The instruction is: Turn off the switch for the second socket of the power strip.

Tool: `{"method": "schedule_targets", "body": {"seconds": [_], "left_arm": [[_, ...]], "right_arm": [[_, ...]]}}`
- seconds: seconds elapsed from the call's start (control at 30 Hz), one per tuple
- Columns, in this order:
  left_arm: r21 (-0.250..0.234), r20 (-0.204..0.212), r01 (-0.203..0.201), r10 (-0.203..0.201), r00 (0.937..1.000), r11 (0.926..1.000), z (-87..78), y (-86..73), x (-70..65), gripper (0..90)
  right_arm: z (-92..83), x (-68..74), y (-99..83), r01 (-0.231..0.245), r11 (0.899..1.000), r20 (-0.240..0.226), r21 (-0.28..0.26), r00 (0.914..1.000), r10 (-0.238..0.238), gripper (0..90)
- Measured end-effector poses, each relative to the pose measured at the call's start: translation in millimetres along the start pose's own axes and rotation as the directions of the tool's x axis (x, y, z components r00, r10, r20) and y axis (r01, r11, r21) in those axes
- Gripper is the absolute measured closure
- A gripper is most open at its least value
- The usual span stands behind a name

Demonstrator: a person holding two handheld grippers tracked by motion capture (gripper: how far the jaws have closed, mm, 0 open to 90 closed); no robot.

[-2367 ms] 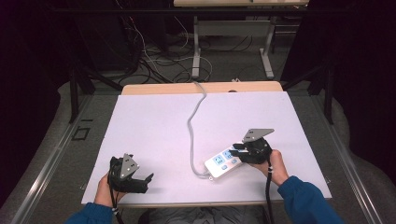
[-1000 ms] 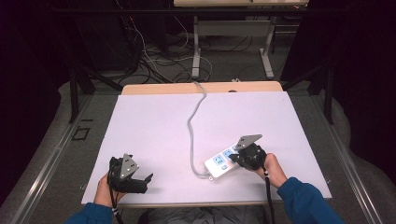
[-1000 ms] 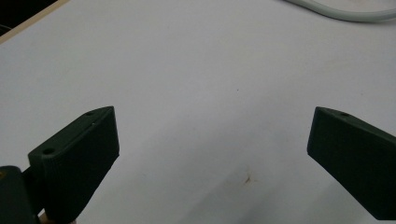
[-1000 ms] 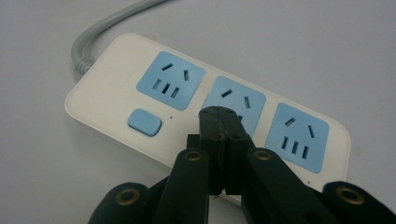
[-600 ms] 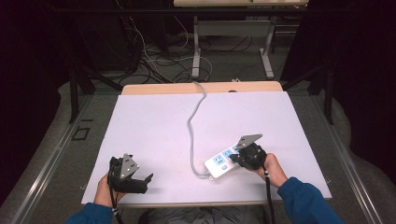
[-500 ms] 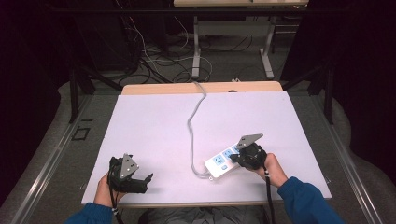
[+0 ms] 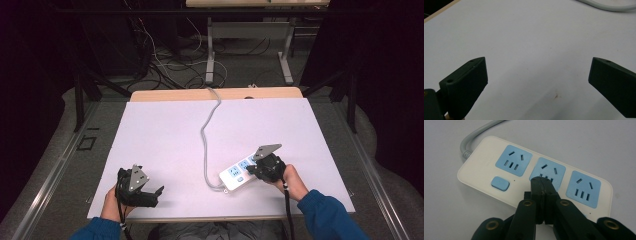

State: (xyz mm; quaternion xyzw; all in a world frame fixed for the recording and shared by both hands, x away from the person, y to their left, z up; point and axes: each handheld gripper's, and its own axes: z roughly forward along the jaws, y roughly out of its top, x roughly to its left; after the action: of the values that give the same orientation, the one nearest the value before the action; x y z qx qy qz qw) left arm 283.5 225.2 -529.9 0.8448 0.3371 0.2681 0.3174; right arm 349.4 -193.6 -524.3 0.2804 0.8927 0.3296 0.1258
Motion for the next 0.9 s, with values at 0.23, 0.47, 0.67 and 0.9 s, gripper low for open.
{"method": "schedule_targets", "body": {"seconds": [0.23, 0.47, 0.67, 0.9], "left_arm": [[-0.001, 0.002, 0.004, -0.004, 1.0, 1.0, 0.1, -0.1, -0.1, 2.2], [0.001, -0.001, -0.001, 0.001, 1.0, 1.0, 0.1, 0.0, 0.0, 2.3], [0.008, -0.003, -0.009, 0.009, 1.0, 0.9999, 0.1, 0.0, 0.6, 2.3], [0.004, 0.0, 0.002, -0.002, 1.0, 1.0, 0.4, -0.1, -0.2, 2.3]], "right_arm": [[-0.2, 0.4, 0.8, 0.003, 1.0, -0.002, 0.01, 1.0, -0.003, 90.0], [0.3, 2.1, 1.3, 0.002, 1.0, 0.017, 0.015, 0.9999, -0.003, 90.0], [0.3, 3.0, 1.9, 0.019, 1.0, 0.023, 0.02, 0.9995, -0.02, 90.0], [0.3, 1.2, -0.2, 0.004, 1.0, 0.063, 0.015, 0.998, -0.005, 90.0]]}}
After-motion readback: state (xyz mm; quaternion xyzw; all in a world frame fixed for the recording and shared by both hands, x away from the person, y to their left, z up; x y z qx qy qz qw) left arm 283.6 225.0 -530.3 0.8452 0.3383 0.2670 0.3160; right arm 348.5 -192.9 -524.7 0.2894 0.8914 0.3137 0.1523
